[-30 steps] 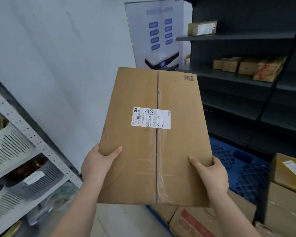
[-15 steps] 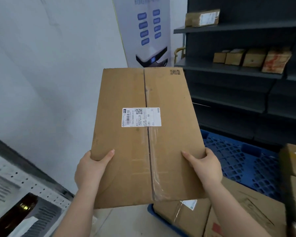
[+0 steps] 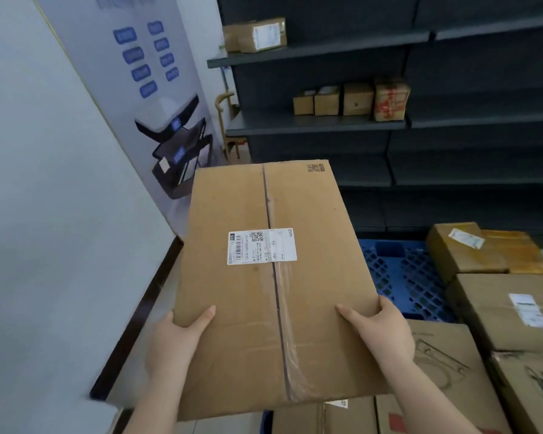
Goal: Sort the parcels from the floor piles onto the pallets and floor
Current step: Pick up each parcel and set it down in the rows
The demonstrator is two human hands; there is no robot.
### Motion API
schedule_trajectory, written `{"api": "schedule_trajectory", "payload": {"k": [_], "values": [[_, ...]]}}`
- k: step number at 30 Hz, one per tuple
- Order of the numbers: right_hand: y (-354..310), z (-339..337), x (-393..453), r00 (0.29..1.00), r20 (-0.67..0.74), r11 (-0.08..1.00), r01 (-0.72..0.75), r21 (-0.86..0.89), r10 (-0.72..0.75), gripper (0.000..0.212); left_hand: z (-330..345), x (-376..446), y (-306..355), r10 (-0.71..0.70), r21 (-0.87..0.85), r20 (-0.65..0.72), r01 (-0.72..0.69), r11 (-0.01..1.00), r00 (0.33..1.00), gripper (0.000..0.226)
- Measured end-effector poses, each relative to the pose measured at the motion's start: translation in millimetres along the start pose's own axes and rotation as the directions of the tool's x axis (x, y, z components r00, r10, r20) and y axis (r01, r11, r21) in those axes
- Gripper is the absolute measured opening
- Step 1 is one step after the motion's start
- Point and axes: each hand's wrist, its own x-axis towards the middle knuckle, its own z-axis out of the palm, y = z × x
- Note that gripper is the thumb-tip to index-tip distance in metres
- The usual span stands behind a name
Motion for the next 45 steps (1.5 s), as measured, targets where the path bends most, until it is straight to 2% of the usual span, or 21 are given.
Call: {"api": "schedule_trajectory", "payload": {"k": [4, 9, 13, 19, 24, 31, 38, 41, 45], "values": [[-8, 6, 50, 0.998, 0.008, 0.998, -0.054, -0.031, 0.054, 0.077, 38, 41, 28, 0.002, 0.002, 0.081, -0.002, 1.000, 0.997, 0.054], [-15, 15, 102, 0.994, -0.013, 0.993, -0.110, -0.050, 0.109, 0.061, 92, 93, 46, -0.022, -0.017, 0.147, 0.025, 1.000, 0.989, 0.080], [-16, 37, 153, 0.986, -0.044, 0.985, -0.163, -0.061, 0.160, 0.069, 139, 141, 60, -0.018, 0.028, 0.209, 0.012, 1.000, 0.978, 0.061], [-16, 100, 256, 0.957, -0.103, 0.959, -0.277, -0.063, 0.270, 0.064, 239, 259, 69, 0.016, 0.089, 0.311, -0.046, 0.995, 0.950, 0.055], [-8, 162, 365, 0.926, -0.155, 0.935, -0.353, -0.031, 0.344, 0.057, 344, 361, 70, 0.035, 0.046, 0.402, -0.058, 0.997, 0.915, 0.044], [24, 229, 505, 0.901, -0.213, 0.918, -0.394, -0.042, 0.377, 0.067, 476, 457, 71, 0.046, 0.043, 0.442, -0.072, 0.996, 0.896, 0.051], [80, 278, 577, 0.888, -0.250, 0.910, -0.411, -0.053, 0.386, 0.065, 569, 497, 32, 0.035, 0.047, 0.464, -0.064, 0.997, 0.885, 0.043], [108, 302, 598, 0.882, -0.266, 0.907, -0.417, -0.056, 0.389, 0.063, 602, 506, 10, 0.034, 0.044, 0.468, -0.062, 0.997, 0.883, 0.047], [163, 347, 594, 0.868, -0.211, 0.870, -0.479, -0.115, 0.450, 0.070, 628, 498, -52, 0.013, 0.172, 0.486, -0.110, 0.979, 0.874, 0.059]]}}
